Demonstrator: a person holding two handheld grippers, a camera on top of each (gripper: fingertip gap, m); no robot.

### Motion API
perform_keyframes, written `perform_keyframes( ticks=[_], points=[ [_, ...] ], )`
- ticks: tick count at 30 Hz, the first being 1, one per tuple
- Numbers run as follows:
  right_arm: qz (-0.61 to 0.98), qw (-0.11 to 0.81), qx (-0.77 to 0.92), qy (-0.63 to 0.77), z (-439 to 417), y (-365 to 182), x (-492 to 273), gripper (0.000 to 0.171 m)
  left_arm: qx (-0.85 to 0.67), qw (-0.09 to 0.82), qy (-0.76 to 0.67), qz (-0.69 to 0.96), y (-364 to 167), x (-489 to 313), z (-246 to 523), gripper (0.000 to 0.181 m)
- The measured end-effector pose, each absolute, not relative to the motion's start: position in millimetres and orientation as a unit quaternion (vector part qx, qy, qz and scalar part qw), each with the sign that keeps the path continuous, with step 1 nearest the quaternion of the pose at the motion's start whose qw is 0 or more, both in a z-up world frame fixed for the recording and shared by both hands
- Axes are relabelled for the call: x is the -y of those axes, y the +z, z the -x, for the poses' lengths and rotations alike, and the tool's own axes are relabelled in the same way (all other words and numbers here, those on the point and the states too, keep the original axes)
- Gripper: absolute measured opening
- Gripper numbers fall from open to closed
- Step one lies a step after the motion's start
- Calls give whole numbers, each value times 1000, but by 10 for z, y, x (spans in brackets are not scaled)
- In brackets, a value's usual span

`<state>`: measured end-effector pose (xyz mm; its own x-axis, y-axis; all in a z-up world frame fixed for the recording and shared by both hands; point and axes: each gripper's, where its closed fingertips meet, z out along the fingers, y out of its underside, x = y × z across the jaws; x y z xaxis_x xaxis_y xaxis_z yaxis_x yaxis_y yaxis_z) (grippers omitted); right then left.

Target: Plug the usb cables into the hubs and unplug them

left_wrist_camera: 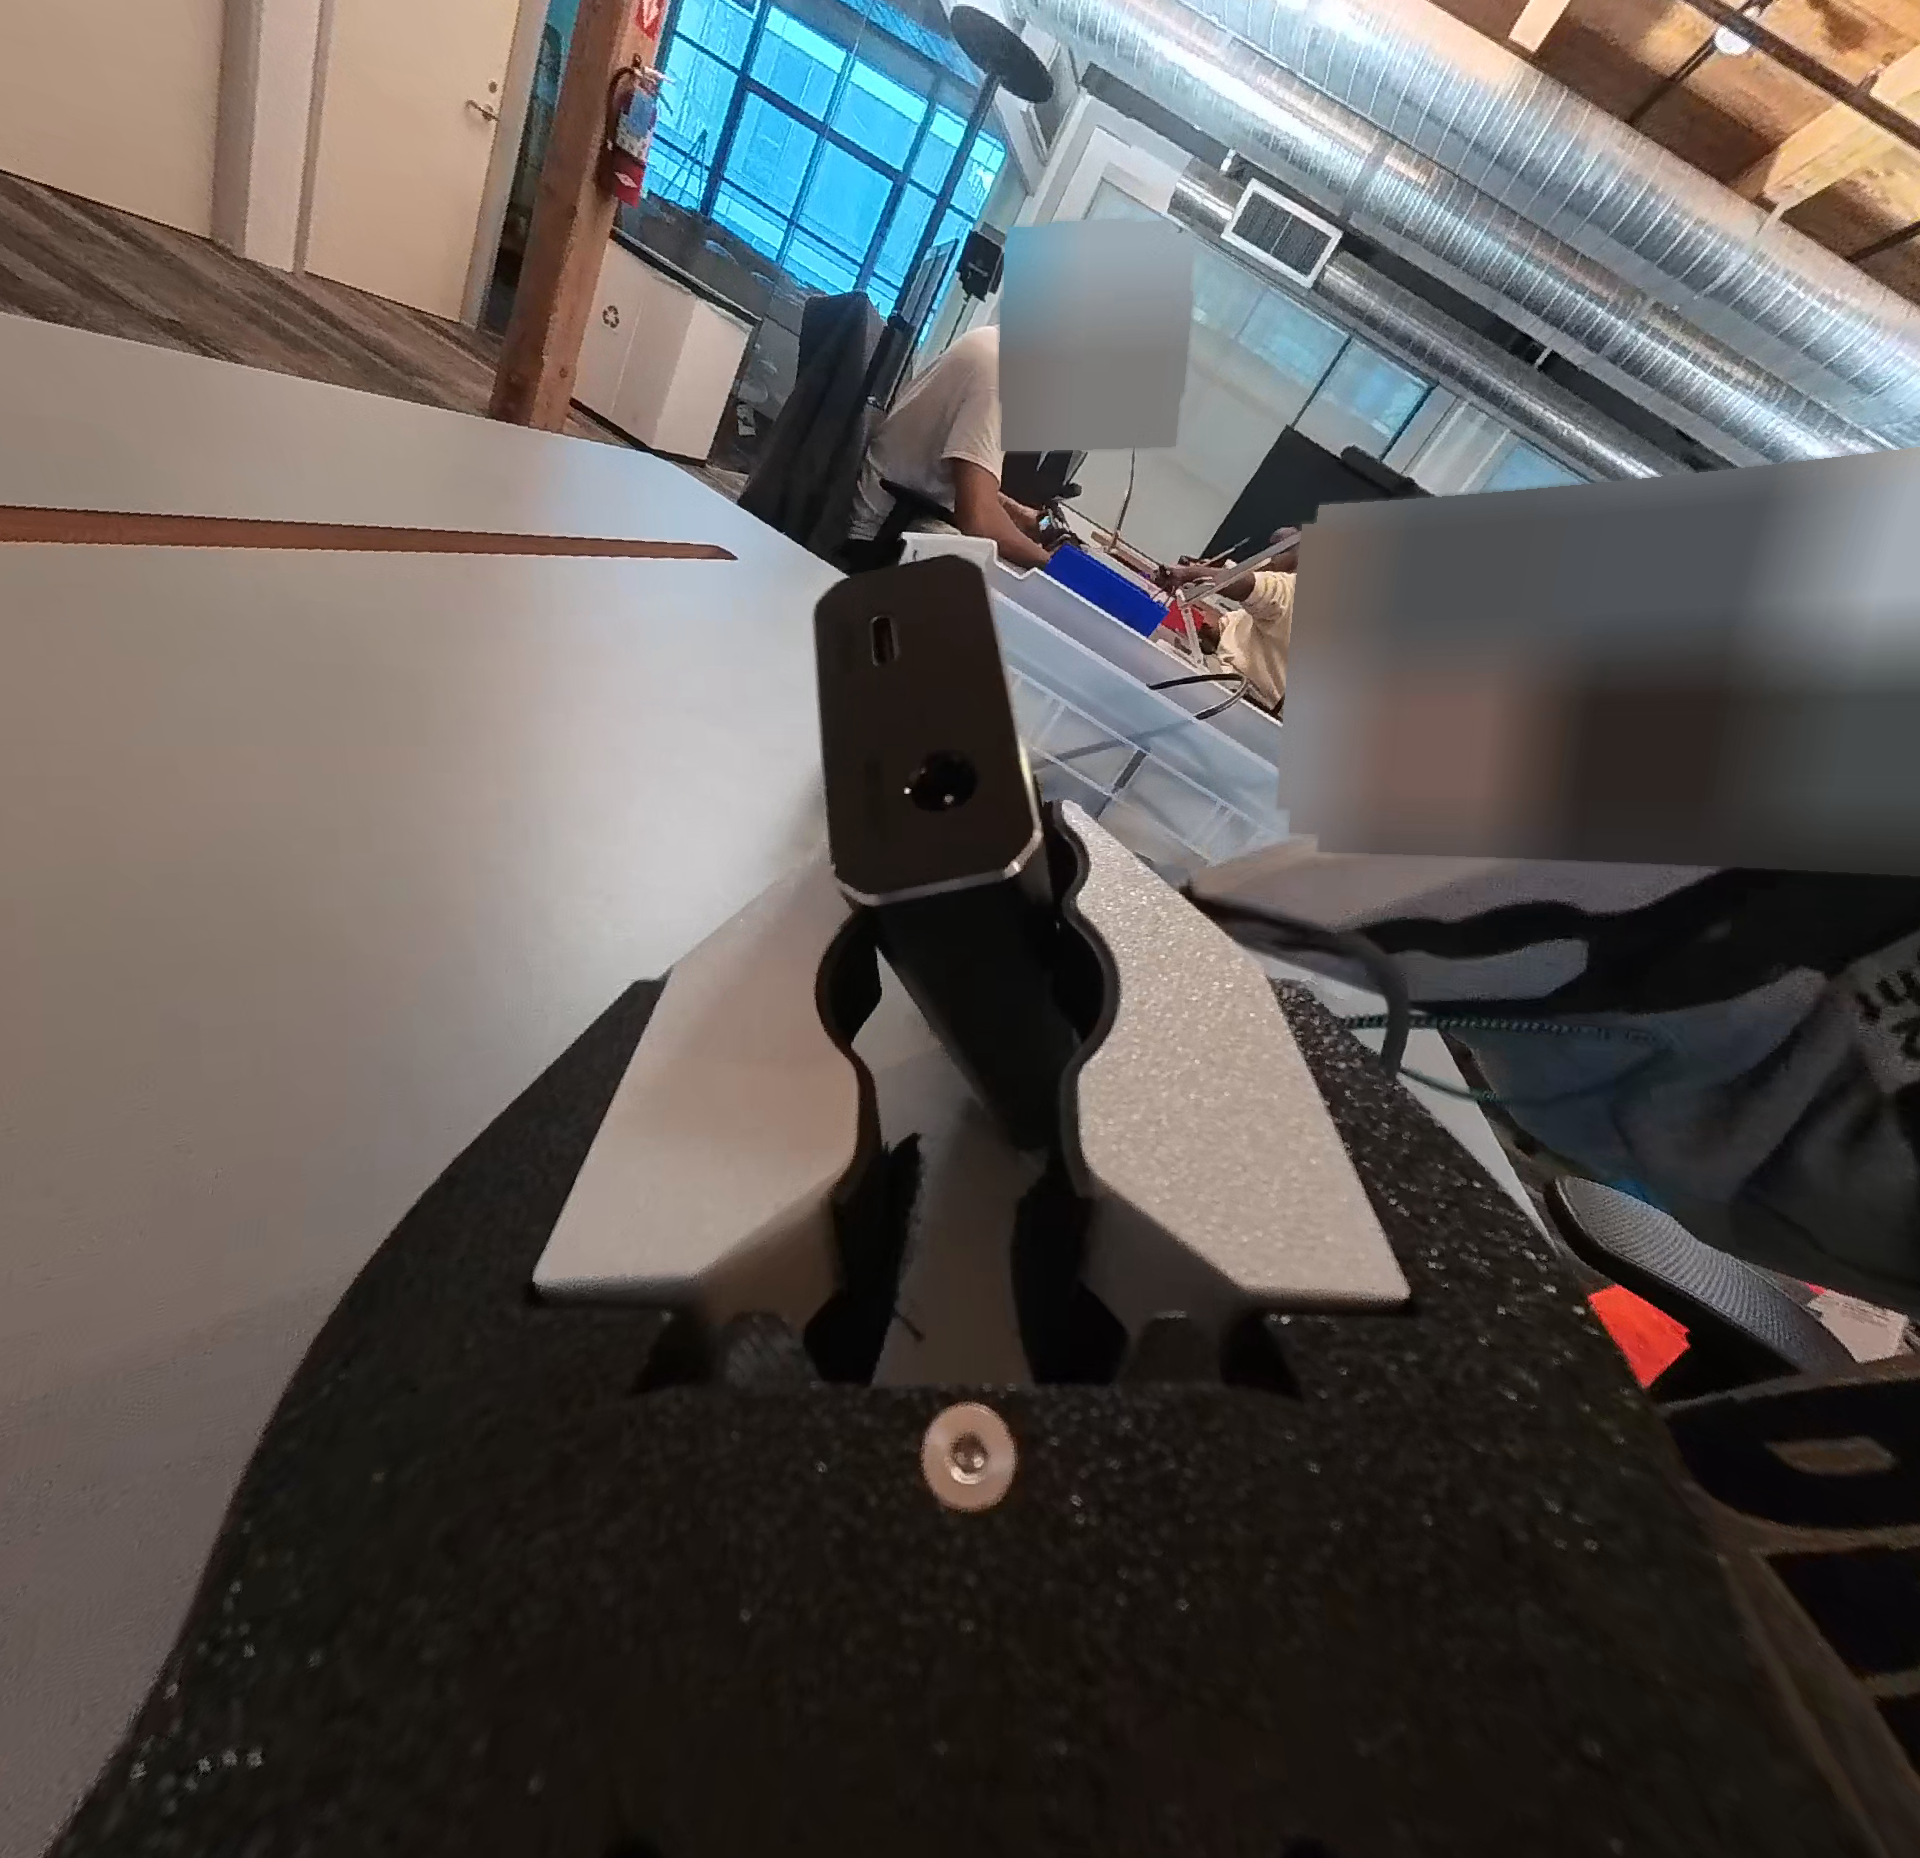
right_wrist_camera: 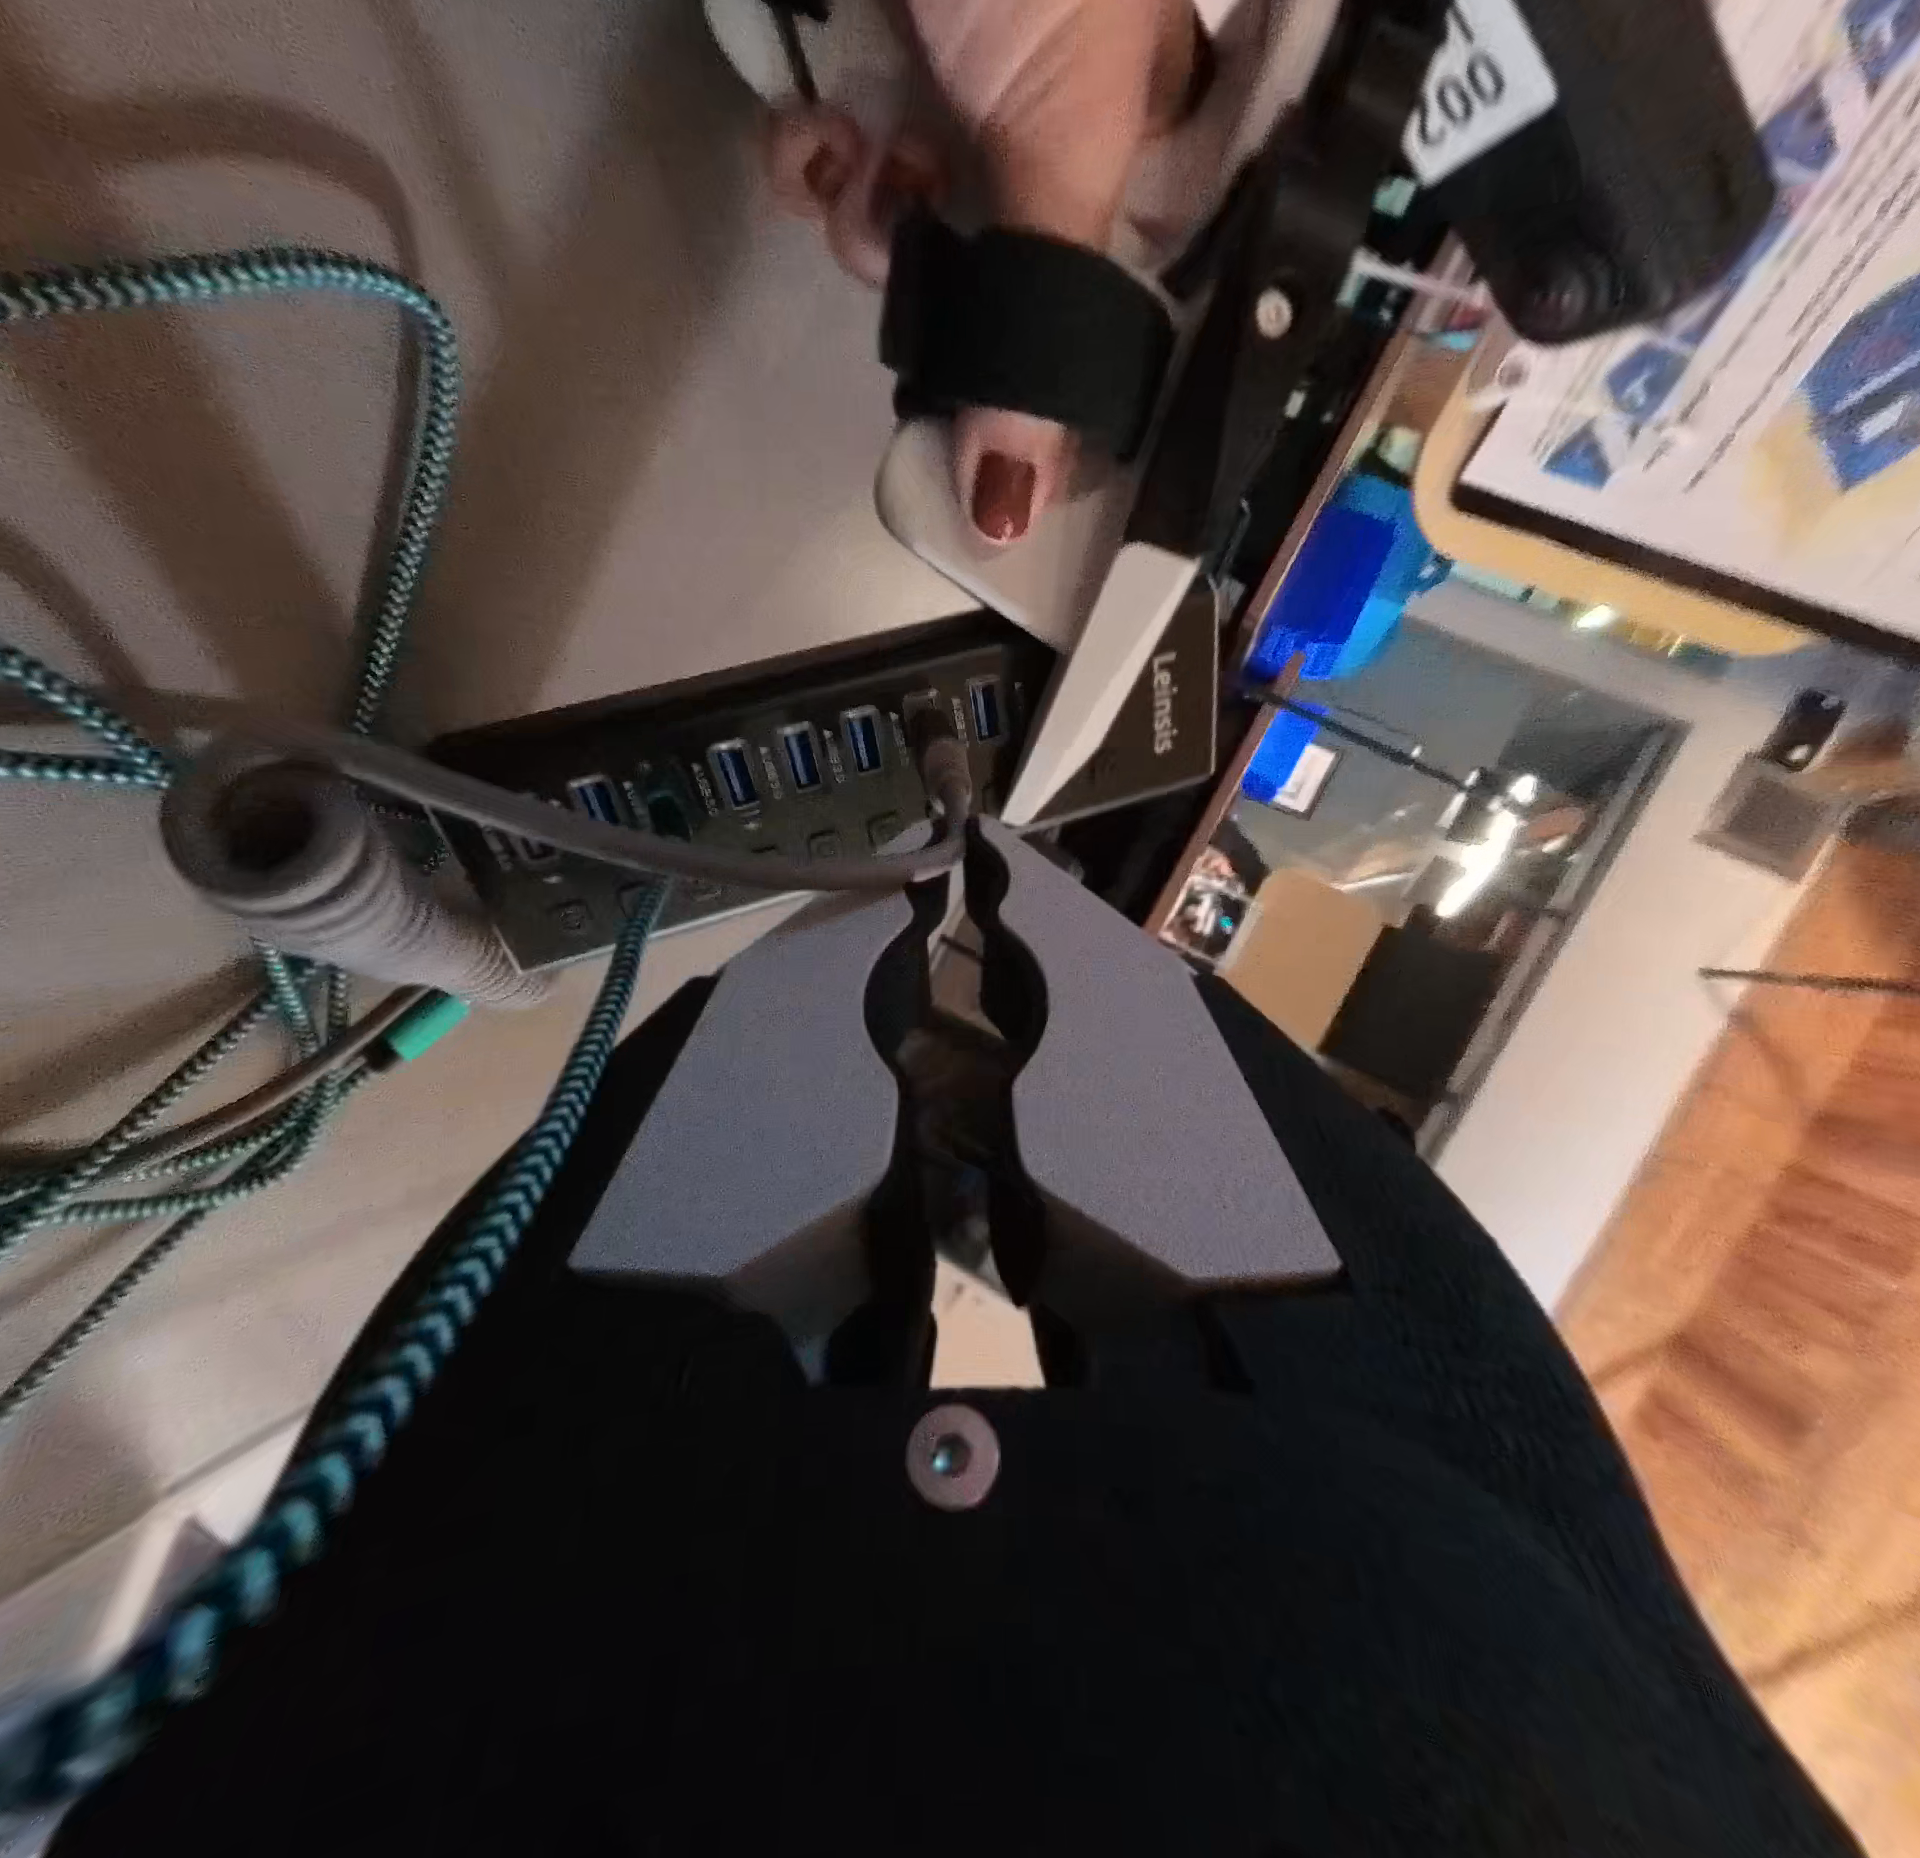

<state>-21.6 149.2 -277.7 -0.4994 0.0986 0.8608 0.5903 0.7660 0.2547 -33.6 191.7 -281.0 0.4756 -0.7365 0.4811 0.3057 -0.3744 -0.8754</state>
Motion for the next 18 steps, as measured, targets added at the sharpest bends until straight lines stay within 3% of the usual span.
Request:
perform_keyframes(
  ticks=[3, 6, 15, 18],
  points=[
    [201, 458, 829, -250, 264, -2812, -1373, 2, -138, 536, -501, 665, -2788, -1941, 401, 27],
    [234, 439, 826, -265, 221, -2880, -1526, 22, -145, 540, -500, 662, -2774, -1918, 385, 27],
    [229, 458, 824, -242, 253, -2922, -1517, 18, -125, 538, -495, 670, -2802, -1968, 428, 27],
    [285, 444, 831, -176, 245, -3001, -1421, 13, -97, 555, -481, 672, -2794, -2030, 521, 27]
  ],
)
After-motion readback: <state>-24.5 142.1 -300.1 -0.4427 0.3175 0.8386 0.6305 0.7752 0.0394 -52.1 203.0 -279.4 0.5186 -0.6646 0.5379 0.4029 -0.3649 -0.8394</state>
